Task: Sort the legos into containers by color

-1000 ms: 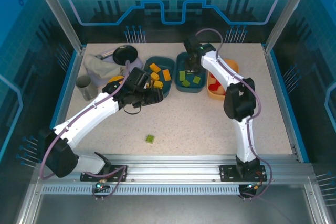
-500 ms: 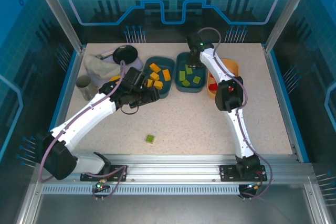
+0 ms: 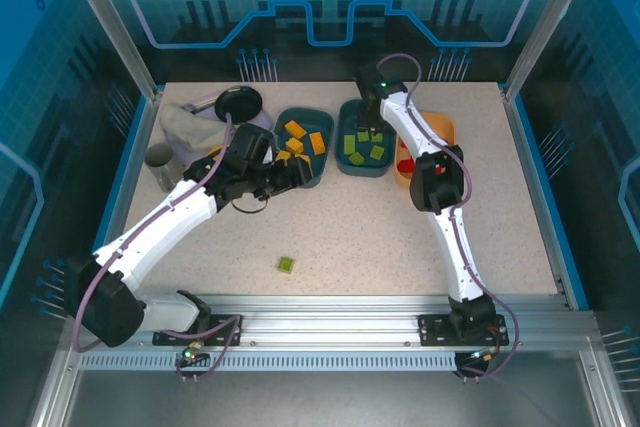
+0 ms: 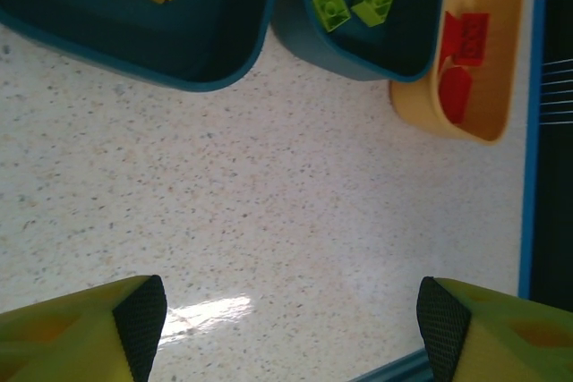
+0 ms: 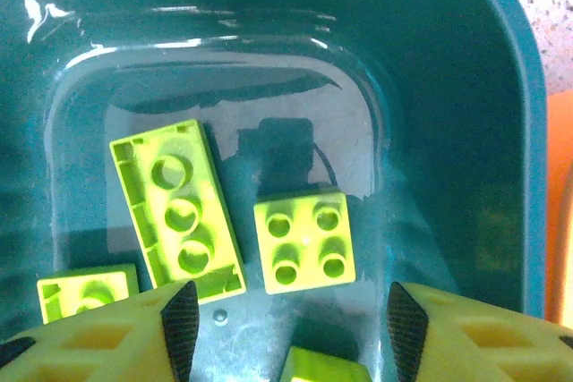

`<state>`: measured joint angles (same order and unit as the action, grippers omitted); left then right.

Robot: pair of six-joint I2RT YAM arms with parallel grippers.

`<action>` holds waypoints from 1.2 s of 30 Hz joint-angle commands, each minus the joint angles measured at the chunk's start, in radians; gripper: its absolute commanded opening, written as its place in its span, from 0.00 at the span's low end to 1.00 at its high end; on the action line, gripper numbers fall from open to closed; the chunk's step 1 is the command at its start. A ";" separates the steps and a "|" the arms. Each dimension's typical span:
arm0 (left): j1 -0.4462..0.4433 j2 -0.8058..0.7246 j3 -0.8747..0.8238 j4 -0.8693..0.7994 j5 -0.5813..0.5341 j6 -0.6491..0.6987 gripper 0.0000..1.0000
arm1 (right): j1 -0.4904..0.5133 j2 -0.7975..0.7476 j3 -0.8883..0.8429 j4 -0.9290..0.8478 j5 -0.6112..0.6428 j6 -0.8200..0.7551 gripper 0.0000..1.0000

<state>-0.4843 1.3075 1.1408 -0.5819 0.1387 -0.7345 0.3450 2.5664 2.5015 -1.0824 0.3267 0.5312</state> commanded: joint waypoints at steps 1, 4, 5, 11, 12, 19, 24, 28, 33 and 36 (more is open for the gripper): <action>0.039 -0.048 -0.028 0.049 0.083 -0.033 0.78 | 0.038 -0.125 -0.030 0.020 0.002 -0.028 0.60; 0.079 -0.087 -0.050 0.056 0.103 -0.060 0.78 | 0.089 -0.220 -0.127 0.090 -0.049 -0.085 0.59; 0.093 -0.103 -0.060 0.056 0.105 -0.072 0.78 | 0.114 -0.268 -0.181 0.123 -0.066 -0.110 0.59; 0.141 -0.225 -0.074 -0.088 0.006 -0.107 0.78 | 0.294 -0.519 -0.596 0.332 -0.241 -0.269 0.64; 0.141 -0.241 -0.061 -0.159 -0.048 -0.113 0.78 | 0.325 -0.546 -0.652 0.351 -0.279 -0.285 0.67; 0.143 -0.442 -0.087 -0.520 -0.224 -0.148 0.78 | 0.593 -0.683 -0.972 0.398 -0.448 -0.412 0.79; 0.144 -0.632 -0.148 -0.649 -0.256 -0.233 0.78 | 0.715 -0.658 -1.035 0.373 -0.444 -0.439 0.83; 0.144 -0.702 -0.141 -0.735 -0.271 -0.235 0.78 | 0.749 -0.613 -1.037 0.369 -0.422 -0.436 0.84; 0.143 -0.725 -0.120 -0.754 -0.279 -0.231 0.78 | 0.767 -0.557 -1.003 0.361 -0.419 -0.447 0.80; 0.144 -0.728 -0.113 -0.748 -0.284 -0.238 0.78 | 0.777 -0.522 -0.981 0.345 -0.398 -0.461 0.78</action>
<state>-0.3485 0.5922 1.0084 -1.2964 -0.1169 -0.9485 1.1011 2.0117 1.4834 -0.7097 -0.0830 0.0967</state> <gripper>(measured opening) 0.783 0.784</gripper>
